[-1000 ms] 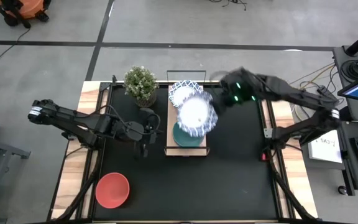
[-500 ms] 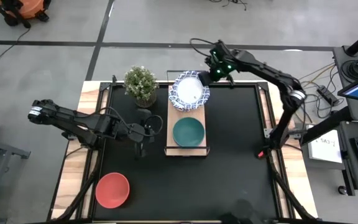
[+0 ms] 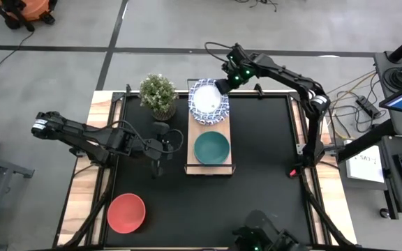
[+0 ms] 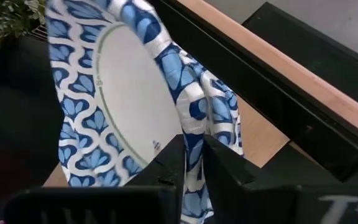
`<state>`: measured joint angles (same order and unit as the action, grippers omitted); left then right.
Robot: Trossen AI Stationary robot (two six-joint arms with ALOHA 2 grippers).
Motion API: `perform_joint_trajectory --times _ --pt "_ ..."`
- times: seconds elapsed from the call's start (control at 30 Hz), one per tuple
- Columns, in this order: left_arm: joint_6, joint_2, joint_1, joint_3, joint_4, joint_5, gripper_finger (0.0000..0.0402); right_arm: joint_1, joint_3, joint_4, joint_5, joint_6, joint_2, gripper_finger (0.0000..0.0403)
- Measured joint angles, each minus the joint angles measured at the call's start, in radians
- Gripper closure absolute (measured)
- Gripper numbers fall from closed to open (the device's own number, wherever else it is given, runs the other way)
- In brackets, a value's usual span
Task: Place and stack bowls onto a shelf
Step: Stack the white paper bowl on top of the white paper bowl on the shelf
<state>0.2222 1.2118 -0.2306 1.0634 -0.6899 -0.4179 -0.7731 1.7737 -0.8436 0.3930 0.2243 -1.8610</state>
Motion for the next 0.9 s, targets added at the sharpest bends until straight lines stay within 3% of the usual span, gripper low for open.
perform_joint_trajectory --times 0.2,0.67,0.9 --pt "-0.008 0.000 0.000 0.000 0.000 0.001 0.0401 0.000 0.000 0.005 -0.001 0.002 0.000 0.0337" --pt "-0.187 0.000 -0.002 0.000 -0.003 0.002 0.0401 0.001 0.000 -0.005 -0.063 -0.111 0.087 0.0335" --pt "-0.217 0.000 -0.002 0.000 -0.003 0.002 0.0401 0.034 0.000 0.196 -0.090 -0.162 0.088 0.0352"
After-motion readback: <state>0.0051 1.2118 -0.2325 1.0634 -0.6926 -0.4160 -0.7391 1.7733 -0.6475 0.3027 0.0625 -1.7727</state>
